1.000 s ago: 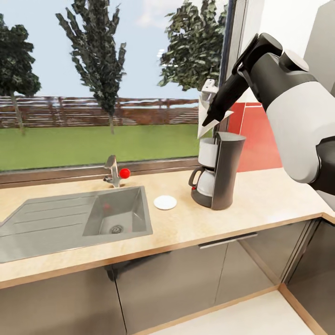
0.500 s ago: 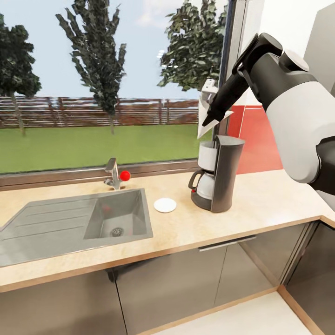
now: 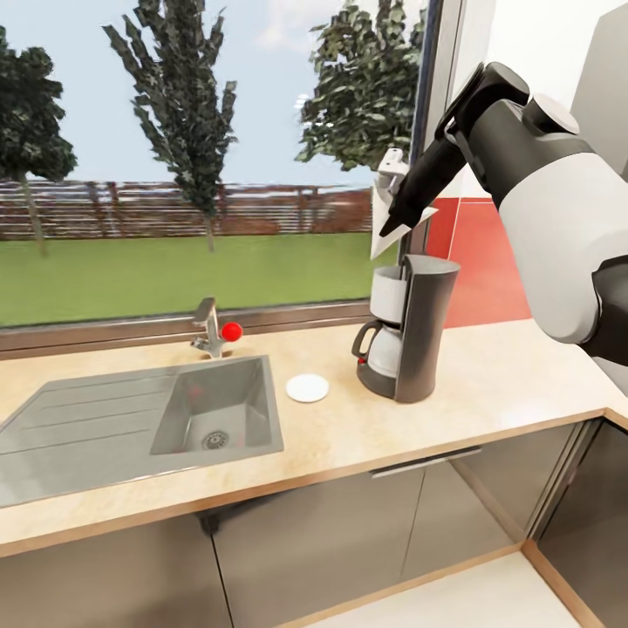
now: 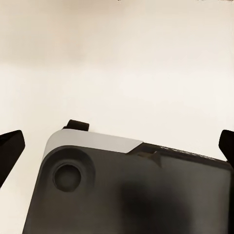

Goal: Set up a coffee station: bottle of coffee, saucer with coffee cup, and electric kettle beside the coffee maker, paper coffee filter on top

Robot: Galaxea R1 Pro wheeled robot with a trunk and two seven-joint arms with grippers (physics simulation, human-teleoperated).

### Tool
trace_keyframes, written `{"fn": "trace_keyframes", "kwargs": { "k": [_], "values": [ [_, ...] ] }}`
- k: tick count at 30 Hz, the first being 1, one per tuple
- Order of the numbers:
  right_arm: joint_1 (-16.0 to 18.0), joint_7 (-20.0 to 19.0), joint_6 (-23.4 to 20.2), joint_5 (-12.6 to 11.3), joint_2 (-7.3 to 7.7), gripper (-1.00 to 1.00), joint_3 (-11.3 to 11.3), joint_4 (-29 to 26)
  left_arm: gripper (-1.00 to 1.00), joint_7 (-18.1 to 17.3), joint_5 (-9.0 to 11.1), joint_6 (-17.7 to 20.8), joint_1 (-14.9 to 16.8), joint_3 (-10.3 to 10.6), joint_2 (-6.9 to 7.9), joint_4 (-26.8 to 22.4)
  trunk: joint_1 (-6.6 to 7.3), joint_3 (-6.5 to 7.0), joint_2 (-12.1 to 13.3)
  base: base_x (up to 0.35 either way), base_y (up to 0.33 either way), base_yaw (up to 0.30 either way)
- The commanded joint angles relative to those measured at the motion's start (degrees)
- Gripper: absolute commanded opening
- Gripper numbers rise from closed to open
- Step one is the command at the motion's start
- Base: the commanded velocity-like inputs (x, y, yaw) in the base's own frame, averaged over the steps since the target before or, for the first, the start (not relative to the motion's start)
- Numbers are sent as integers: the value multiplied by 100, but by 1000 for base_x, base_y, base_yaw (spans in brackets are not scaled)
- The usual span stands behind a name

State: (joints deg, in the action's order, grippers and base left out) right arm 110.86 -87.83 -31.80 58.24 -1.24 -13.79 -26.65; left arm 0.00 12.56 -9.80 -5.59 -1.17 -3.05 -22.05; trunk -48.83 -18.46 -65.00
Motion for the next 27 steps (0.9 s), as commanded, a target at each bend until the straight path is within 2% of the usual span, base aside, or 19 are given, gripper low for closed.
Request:
{"fn": "trace_keyframes", "kwargs": {
  "k": [1,8,12,16,21,22,27],
  "values": [
    [2,-32,-74,30,1,-100,-9,-7,100,0,18,-4,-3,-12,-3,-10,-2,-6,-4,137,-102,0],
    [-2,-19,-74,258,-6,-100,-97,-4,100,0,18,-4,-2,-15,-3,-8,-2,-6,-4,76,-56,0],
    [-3,45,-90,396,-8,-100,-424,0,100,0,18,-4,-3,-15,-3,-8,-2,-6,-4,17,-12,0],
    [-3,131,-107,445,-48,-100,-647,3,100,0,18,-4,-3,-16,-3,-8,-2,-6,-4,6,-4,0],
    [-10,172,-114,485,-92,-100,-735,9,100,0,18,-4,-2,-15,-3,-10,-2,-6,-4,81,-62,0],
    [-12,185,-116,580,-129,-100,-784,11,100,0,18,-4,-3,-15,-3,-10,-2,-6,-4,50,-38,0],
    [-12,188,-116,706,-138,-100,-797,11,100,0,18,-4,-3,-15,-3,-10,-2,-6,-4,96,-63,0]
  ]
}}
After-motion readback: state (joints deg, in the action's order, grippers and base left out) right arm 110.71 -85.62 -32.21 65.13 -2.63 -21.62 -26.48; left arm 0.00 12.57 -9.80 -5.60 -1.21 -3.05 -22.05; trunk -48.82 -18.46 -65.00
